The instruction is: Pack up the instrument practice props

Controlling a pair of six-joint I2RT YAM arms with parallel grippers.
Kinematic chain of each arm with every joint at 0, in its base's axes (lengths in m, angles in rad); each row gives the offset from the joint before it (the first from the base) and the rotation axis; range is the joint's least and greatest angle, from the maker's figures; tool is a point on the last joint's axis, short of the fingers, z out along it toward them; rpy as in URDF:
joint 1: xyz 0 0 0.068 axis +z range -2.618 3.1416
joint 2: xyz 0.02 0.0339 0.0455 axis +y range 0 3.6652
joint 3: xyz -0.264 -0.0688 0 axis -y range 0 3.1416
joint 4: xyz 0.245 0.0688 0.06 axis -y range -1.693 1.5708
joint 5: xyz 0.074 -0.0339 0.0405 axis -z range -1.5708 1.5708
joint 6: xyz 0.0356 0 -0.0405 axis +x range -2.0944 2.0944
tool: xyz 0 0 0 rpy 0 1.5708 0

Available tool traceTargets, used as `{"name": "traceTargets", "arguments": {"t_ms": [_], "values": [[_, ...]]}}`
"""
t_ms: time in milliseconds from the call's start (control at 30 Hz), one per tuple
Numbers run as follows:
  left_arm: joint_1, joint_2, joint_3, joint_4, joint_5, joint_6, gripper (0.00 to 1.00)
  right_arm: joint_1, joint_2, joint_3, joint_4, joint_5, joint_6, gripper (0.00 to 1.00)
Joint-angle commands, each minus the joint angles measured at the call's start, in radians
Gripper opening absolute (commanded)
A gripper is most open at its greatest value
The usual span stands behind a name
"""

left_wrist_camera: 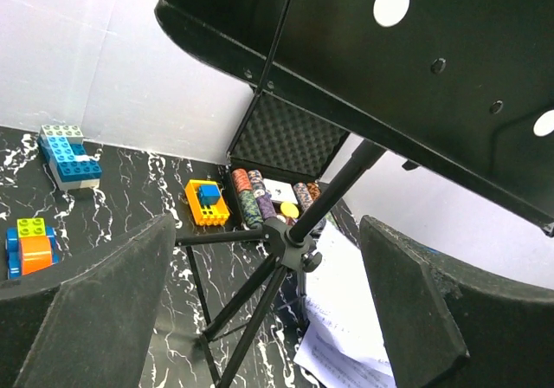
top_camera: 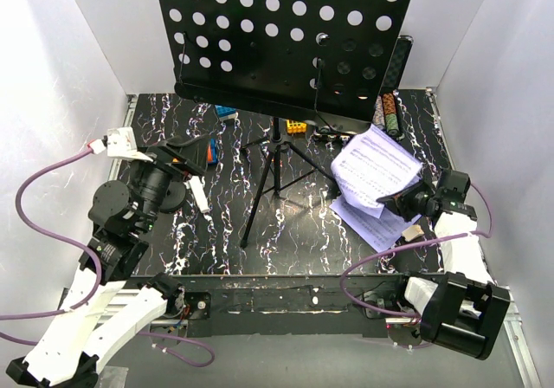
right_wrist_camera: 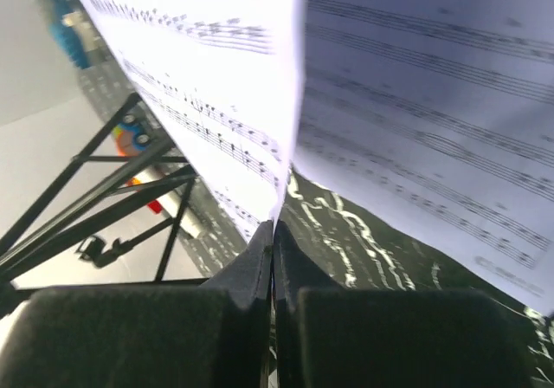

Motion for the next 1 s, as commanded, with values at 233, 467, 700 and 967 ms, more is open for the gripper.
{"name": "traceTargets", "arguments": {"t_ms": [233,467,700,967], "values": [[0.004,-0.015,-0.064,0.027,0.027,-0.042,0.87,-0.068,-0.032,-0.050,-0.153,0.277,-0.166,0.01],[0.003,-0.040,-0.118,0.010,0.042,-0.067,0.87,-0.083,0.009,-0.069,-0.198,0.347,-0.241,0.01],[0.003,-0.052,-0.178,0.007,0.072,-0.113,0.87,-0.085,-0.031,-0.034,-0.230,0.335,-0.237,0.58],[0.003,-0.008,-0.190,0.016,0.126,-0.114,0.88,0.056,-0.094,0.165,-0.311,0.340,-0.165,0.78]]}}
